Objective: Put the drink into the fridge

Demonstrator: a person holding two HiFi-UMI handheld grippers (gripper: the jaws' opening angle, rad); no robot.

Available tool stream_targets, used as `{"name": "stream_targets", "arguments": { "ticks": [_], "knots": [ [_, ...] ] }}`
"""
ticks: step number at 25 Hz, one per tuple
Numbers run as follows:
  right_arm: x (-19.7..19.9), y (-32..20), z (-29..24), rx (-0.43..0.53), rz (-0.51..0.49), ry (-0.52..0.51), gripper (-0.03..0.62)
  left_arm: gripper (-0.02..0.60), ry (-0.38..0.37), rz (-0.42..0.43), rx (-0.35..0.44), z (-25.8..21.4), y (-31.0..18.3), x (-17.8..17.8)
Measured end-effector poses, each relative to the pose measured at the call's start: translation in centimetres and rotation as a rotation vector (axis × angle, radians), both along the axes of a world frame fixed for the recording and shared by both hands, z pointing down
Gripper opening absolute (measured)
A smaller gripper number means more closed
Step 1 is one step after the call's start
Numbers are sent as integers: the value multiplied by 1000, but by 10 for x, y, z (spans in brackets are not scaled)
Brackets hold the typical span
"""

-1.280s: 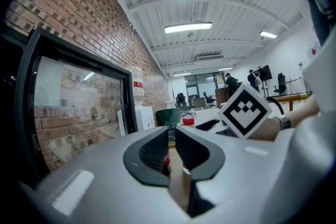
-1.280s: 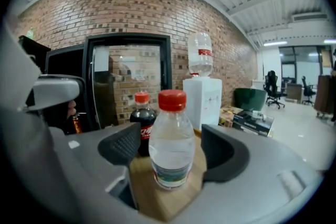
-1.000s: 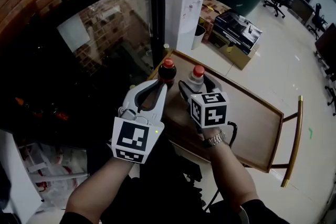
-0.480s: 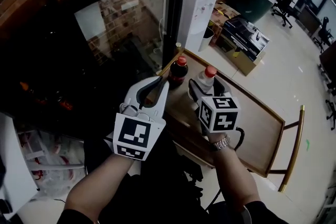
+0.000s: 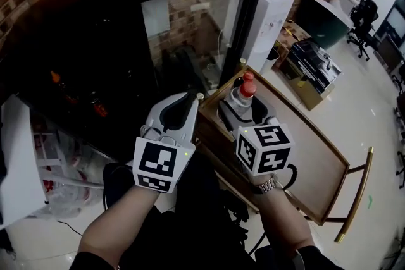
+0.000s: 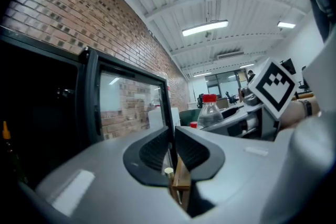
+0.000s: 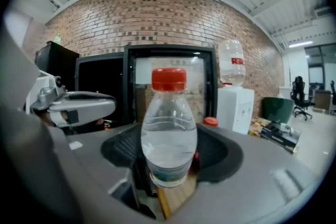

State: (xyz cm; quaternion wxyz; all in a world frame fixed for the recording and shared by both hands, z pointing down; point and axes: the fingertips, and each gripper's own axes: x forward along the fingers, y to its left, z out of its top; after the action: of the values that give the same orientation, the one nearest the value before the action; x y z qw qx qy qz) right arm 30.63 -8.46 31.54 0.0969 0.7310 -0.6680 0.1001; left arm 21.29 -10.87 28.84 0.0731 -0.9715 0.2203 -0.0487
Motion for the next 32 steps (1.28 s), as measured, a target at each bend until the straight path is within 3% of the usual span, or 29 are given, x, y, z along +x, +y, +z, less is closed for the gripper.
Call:
{"name": "stream_targets", "arguments": {
  "ticks": [17, 25, 32],
  "knots": [
    [-214, -60, -6, 26, -509, 13, 304, 32, 49, -467, -26, 10, -26, -194],
    [-277, -91, -8, 38, -621, -8, 304, 32, 26, -566, -47, 22, -48, -248],
    [-306, -133, 1, 24, -662, -5, 304, 32, 20, -615, -68, 29, -82, -275]
  ]
}}
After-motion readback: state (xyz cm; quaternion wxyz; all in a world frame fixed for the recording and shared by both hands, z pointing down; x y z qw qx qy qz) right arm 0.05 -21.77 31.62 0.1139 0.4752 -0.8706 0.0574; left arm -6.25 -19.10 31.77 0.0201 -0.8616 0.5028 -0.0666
